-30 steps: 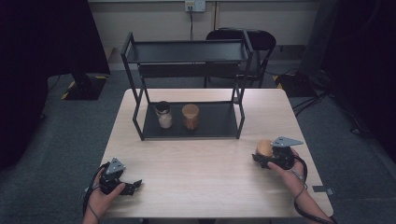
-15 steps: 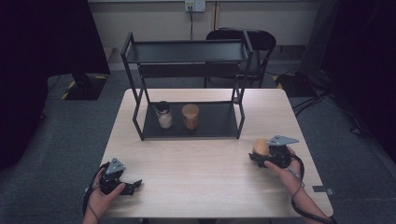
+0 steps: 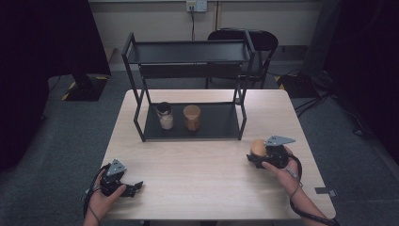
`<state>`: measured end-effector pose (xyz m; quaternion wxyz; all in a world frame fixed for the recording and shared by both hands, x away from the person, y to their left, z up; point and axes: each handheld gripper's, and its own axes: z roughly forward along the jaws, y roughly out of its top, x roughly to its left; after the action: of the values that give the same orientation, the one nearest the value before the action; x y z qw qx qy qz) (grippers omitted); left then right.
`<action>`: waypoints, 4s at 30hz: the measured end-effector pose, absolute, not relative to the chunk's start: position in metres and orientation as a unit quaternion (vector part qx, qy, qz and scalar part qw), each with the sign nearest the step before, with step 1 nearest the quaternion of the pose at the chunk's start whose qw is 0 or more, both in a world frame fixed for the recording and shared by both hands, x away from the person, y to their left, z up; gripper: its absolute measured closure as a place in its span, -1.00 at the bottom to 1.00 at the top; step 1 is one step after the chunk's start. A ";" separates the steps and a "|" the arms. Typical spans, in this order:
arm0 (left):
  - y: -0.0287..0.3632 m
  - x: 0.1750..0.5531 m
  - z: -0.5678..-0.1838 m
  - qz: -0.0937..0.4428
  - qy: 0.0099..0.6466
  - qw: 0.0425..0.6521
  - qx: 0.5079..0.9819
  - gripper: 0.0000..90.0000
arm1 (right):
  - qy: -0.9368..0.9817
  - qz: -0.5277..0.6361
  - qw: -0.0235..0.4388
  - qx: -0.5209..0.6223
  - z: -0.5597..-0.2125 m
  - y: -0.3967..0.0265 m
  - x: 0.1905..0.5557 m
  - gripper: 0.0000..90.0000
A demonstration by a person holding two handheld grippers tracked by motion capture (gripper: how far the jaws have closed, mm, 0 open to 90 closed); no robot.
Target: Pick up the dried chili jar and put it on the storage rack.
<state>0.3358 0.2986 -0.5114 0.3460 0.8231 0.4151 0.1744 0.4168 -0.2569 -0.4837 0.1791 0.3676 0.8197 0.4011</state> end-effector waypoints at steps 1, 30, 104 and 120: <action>0.299 0.336 -0.511 0.174 0.415 0.346 0.823 -1.00 | 0.820 0.401 0.178 0.368 -0.483 -0.256 0.417 -0.44; 0.299 0.336 -0.511 0.174 0.415 0.346 0.823 -1.00 | 0.829 0.399 0.172 0.353 -0.480 -0.239 0.422 -0.44; 0.299 0.334 -0.511 0.174 0.413 0.346 0.824 -1.00 | 0.855 0.387 0.156 0.309 -0.470 -0.179 0.446 -0.44; 0.299 0.334 -0.511 0.174 0.413 0.346 0.824 -1.00 | 0.857 0.385 0.154 0.305 -0.470 -0.172 0.449 -0.44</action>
<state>0.3343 0.2990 -0.5114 0.3461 0.8240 0.4134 0.1740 0.4486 -0.1718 -0.4695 0.1543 0.3047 0.8573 0.3852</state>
